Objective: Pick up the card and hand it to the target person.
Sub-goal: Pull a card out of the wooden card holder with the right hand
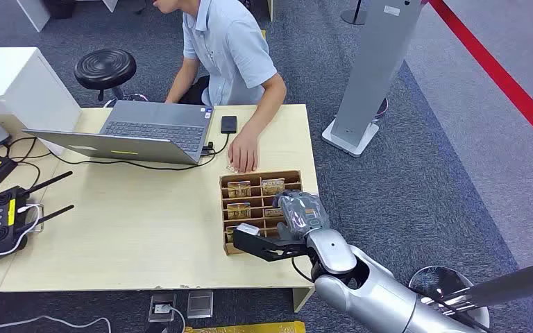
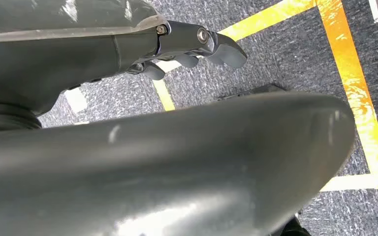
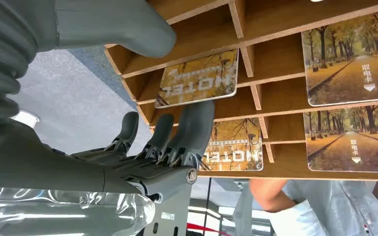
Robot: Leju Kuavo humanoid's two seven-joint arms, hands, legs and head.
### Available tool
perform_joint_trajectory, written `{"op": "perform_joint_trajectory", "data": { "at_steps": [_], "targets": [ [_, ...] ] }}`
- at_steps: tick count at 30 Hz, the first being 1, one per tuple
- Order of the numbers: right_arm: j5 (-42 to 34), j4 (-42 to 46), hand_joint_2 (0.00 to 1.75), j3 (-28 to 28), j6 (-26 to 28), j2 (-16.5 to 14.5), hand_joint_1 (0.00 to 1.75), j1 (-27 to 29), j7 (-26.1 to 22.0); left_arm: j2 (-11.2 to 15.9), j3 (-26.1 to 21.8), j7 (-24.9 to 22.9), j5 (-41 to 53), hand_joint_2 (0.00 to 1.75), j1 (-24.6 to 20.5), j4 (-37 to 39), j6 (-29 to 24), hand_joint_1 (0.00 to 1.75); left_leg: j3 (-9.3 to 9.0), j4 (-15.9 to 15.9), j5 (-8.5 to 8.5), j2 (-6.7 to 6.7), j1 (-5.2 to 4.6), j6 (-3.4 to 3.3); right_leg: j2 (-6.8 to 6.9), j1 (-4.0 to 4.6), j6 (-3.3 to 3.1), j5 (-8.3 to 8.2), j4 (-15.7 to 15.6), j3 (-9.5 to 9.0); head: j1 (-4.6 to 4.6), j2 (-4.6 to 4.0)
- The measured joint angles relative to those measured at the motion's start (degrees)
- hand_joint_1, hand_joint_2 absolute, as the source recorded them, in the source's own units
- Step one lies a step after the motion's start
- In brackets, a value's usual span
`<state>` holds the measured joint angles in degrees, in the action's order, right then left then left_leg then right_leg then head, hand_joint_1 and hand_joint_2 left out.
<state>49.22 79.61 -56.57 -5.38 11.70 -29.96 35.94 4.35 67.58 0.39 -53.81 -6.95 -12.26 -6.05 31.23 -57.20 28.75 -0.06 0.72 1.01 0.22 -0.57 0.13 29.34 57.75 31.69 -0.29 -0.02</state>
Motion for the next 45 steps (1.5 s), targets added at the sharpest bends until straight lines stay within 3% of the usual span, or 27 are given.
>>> {"op": "perform_joint_trajectory", "data": {
  "at_steps": [4,8,19,25,38,45],
  "targets": [
    [0.2,-0.2,1.75,0.0,0.0,-0.1,1.15,0.0,-0.4,0.0,0.0,-0.1,0.0,0.00,0.0,0.0,0.0,0.00,0.00,0.0,0.00,0.00,0.00,0.00,0.00,0.00,0.00,0.00,0.0,0.00,0.01,0.00],
    [0.4,-0.5,1.75,0.0,0.0,-0.1,1.27,0.0,-0.8,0.0,0.0,-0.1,-0.1,0.00,0.1,0.0,0.0,0.00,0.01,0.0,0.00,0.00,0.00,0.00,0.00,0.00,0.00,0.00,0.0,0.00,0.02,0.00],
    [0.9,-0.6,1.75,0.1,0.0,-0.2,1.33,0.0,-1.0,0.0,0.0,-0.2,-0.1,0.00,0.0,0.0,-0.1,0.00,-0.01,0.0,0.00,0.00,0.00,0.00,0.00,0.00,0.00,0.00,0.0,0.00,0.01,0.00],
    [1.0,-0.6,1.75,0.2,0.0,-0.3,1.54,0.0,-1.0,-0.1,0.0,-0.2,0.0,0.00,0.0,0.0,-0.1,0.00,-0.01,0.0,0.00,0.00,0.00,0.00,0.00,0.00,0.00,0.00,0.0,0.00,0.02,0.00],
    [0.1,-0.6,1.75,0.2,0.3,-0.3,1.55,-0.1,-1.0,-0.2,0.0,-1.0,0.7,0.00,0.0,0.0,-1.7,0.00,-0.02,0.0,0.00,0.00,0.00,0.00,0.00,0.00,0.00,0.00,0.0,-0.02,0.01,0.00],
    [-6.3,2.0,1.75,1.4,-1.9,0.7,1.55,-1.6,1.9,-0.1,0.0,-1.0,0.7,0.00,0.0,0.0,-1.5,0.00,-0.02,0.0,0.00,0.00,0.00,0.00,0.00,0.00,0.00,0.00,0.0,-0.01,-0.01,0.00]
  ]
}}
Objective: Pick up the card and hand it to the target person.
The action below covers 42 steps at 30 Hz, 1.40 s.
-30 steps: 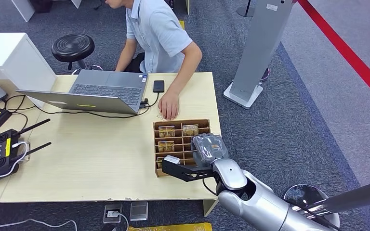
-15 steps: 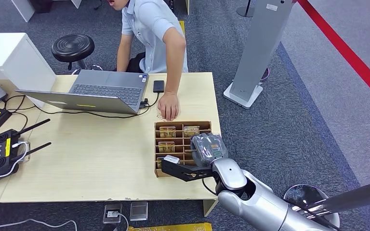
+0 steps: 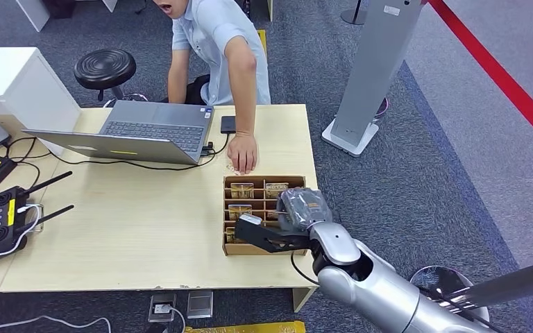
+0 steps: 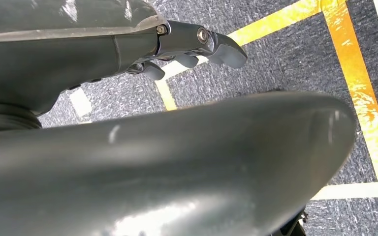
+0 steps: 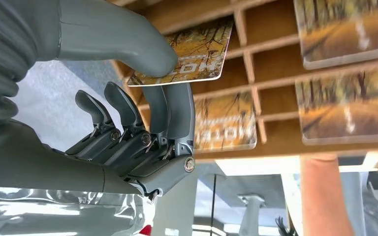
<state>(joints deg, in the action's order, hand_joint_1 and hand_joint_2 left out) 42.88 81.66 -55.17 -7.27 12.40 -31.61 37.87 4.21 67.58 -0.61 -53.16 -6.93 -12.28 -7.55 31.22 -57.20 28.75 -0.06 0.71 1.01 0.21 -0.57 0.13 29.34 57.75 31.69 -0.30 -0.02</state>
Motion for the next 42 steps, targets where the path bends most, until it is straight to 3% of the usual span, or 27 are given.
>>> {"op": "perform_joint_trajectory", "data": {
  "at_steps": [8,15,20,28,33,42],
  "targets": [
    [-9.2,7.6,1.75,1.9,-3.4,2.7,1.55,-3.9,1.9,0.3,-0.1,-0.1,-0.8,0.00,0.4,0.0,0.4,0.00,0.00,0.0,0.00,0.01,0.00,0.00,-0.01,0.00,0.00,0.00,0.0,0.01,0.04,0.00],
    [-6.1,10.6,1.75,2.5,1.0,3.1,1.55,-5.9,0.4,0.2,-0.3,0.0,-1.2,0.00,0.6,0.0,0.4,0.00,0.01,0.0,0.00,0.00,0.00,0.00,0.00,0.00,0.00,0.00,0.0,-0.01,0.03,0.00],
    [-3.0,8.8,1.75,2.5,8.3,1.9,1.55,-6.0,-7.4,0.0,-0.3,0.1,-0.7,0.00,0.5,0.0,0.8,0.00,0.02,0.0,0.00,-0.01,0.00,0.00,0.00,0.00,0.00,0.00,0.0,-0.01,0.01,0.00],
    [2.4,-2.3,1.75,3.2,28.3,-1.7,1.55,-6.0,-19.8,-0.4,-0.2,0.0,0.9,0.00,-0.7,0.0,1.5,0.00,0.02,0.0,0.00,-0.02,0.00,0.00,0.01,0.00,0.00,0.00,0.0,-0.02,0.01,0.00],
    [5.5,-8.8,1.75,3.3,34.3,-3.3,1.55,-5.9,-20.5,-0.5,-0.2,-0.3,1.3,0.00,-1.5,0.0,1.6,0.00,0.02,0.0,0.00,-0.02,0.00,0.00,0.01,0.00,0.00,0.00,0.0,-0.01,-0.01,0.00],
    [6.2,-16.3,1.75,3.0,36.1,-5.8,1.55,-6.1,-20.6,-0.5,-0.2,-0.3,1.3,0.00,-1.6,0.0,1.5,0.00,0.02,0.0,0.00,-0.01,0.00,0.00,0.01,0.00,0.00,0.00,0.0,-0.01,0.02,0.00]
  ]
}}
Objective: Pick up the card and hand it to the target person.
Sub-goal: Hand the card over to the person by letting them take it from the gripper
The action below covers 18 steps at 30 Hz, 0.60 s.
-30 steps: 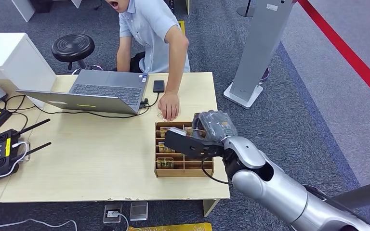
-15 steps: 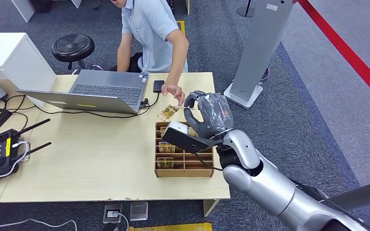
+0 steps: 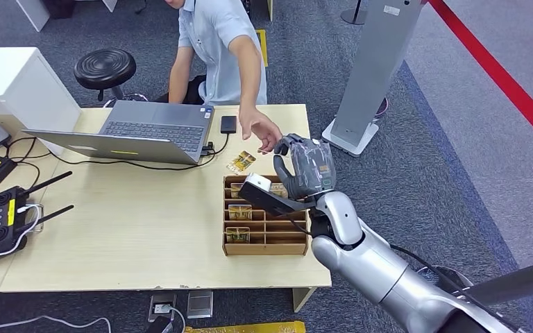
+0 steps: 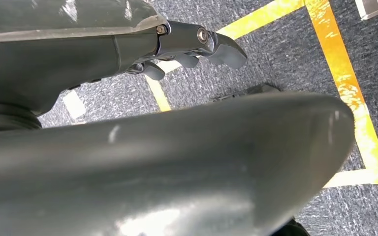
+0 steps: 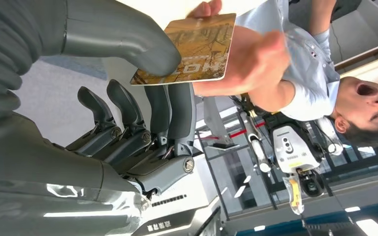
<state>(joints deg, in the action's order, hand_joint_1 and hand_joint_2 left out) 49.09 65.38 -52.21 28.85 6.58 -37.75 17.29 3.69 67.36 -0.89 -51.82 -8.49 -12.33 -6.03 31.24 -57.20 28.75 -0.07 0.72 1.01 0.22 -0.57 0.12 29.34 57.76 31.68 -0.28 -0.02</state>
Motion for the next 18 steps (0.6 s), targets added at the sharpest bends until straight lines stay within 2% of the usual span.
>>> {"op": "perform_joint_trajectory", "data": {
  "at_steps": [17,18],
  "targets": [
    [-2.3,-6.1,1.75,-1.6,1.7,-3.0,1.55,-1.5,-1.3,0.0,0.0,0.9,-0.8,0.00,1.1,0.0,0.4,0.00,0.01,0.0,0.00,0.00,0.00,0.00,0.00,0.00,0.00,0.00,0.0,0.01,-0.01,0.00],
    [-2.5,-6.3,1.75,-1.6,1.9,-3.1,1.17,-1.5,-1.3,0.0,0.0,1.0,-0.8,0.44,1.1,0.0,0.2,0.00,0.01,0.0,0.00,0.00,0.00,0.00,0.00,0.00,0.00,0.00,0.0,0.01,-0.02,0.00]
  ]
}}
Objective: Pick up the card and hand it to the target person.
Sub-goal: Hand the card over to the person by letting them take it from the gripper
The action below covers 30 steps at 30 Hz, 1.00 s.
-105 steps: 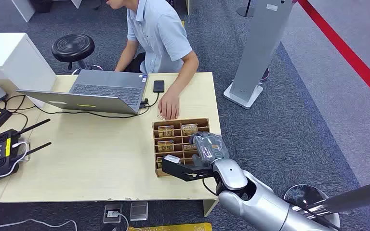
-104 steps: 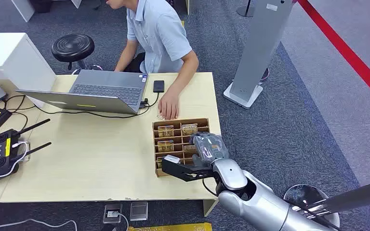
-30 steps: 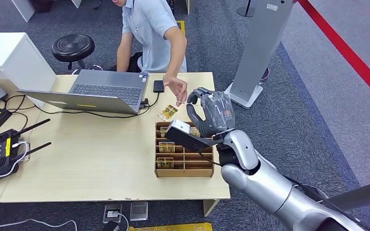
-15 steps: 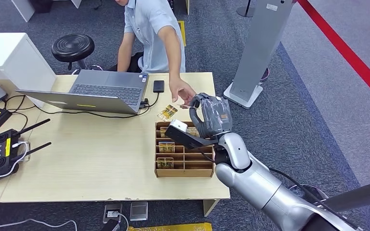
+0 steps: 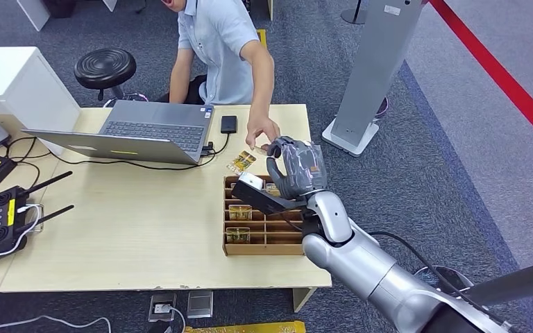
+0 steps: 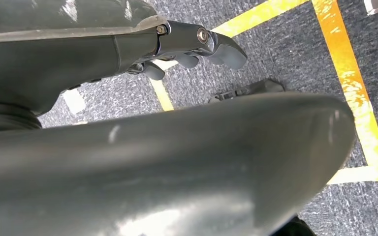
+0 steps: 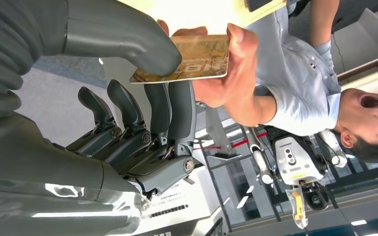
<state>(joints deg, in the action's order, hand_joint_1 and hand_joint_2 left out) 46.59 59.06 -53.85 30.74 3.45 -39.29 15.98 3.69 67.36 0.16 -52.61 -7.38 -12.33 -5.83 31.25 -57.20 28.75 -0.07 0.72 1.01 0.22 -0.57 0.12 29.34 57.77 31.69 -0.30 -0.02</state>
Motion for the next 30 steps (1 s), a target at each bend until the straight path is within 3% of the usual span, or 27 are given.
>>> {"op": "perform_joint_trajectory", "data": {
  "at_steps": [3,7,15,20,25,30],
  "targets": [
    [-0.5,-0.7,1.75,-0.3,0.3,-0.3,0.00,-0.1,-0.1,0.0,0.0,0.1,0.0,1.75,0.0,0.0,-0.4,0.00,0.00,0.0,0.00,0.00,0.00,0.00,0.00,0.00,0.00,0.00,0.0,0.00,0.01,0.00],
    [-0.5,-1.5,1.75,-0.6,0.6,-0.7,0.00,-0.1,-0.3,0.0,0.0,0.4,0.1,0.00,0.1,0.0,-0.6,0.00,-0.02,0.0,0.00,0.00,0.00,0.00,0.00,0.00,0.00,0.00,0.0,-0.01,0.02,0.00],
    [-0.6,-1.6,1.75,-0.6,4.3,-0.8,0.00,-0.1,-0.4,0.0,0.0,0.6,-0.2,0.00,0.3,0.0,-1.7,0.00,-0.04,0.0,0.00,0.01,0.00,0.00,-0.01,0.00,0.00,0.00,0.0,-0.01,0.02,0.00],
    [-1.9,3.8,1.75,3.0,7.6,-0.5,0.00,3.0,-5.4,0.0,0.0,0.7,-1.1,0.00,0.9,0.0,-2.2,0.00,-0.05,0.0,0.00,0.02,0.00,0.00,-0.02,0.00,0.00,0.00,0.0,0.01,-0.01,0.00],
    [-15.8,11.9,1.75,8.3,7.7,-0.4,0.00,8.3,-13.9,-0.1,-0.1,0.5,-2.1,0.00,1.3,0.0,-2.3,0.00,-0.06,0.0,0.00,0.01,0.00,0.00,-0.01,0.00,0.00,0.00,0.0,0.01,0.04,0.00],
    [-33.6,19.5,1.75,9.9,6.9,2.0,0.00,12.4,-14.9,-0.1,-0.1,0.4,-2.9,0.00,1.4,0.0,-2.5,0.00,-0.09,0.0,0.00,0.02,0.00,0.00,-0.02,0.00,0.00,0.00,0.0,-0.02,0.02,0.00]
  ]
}}
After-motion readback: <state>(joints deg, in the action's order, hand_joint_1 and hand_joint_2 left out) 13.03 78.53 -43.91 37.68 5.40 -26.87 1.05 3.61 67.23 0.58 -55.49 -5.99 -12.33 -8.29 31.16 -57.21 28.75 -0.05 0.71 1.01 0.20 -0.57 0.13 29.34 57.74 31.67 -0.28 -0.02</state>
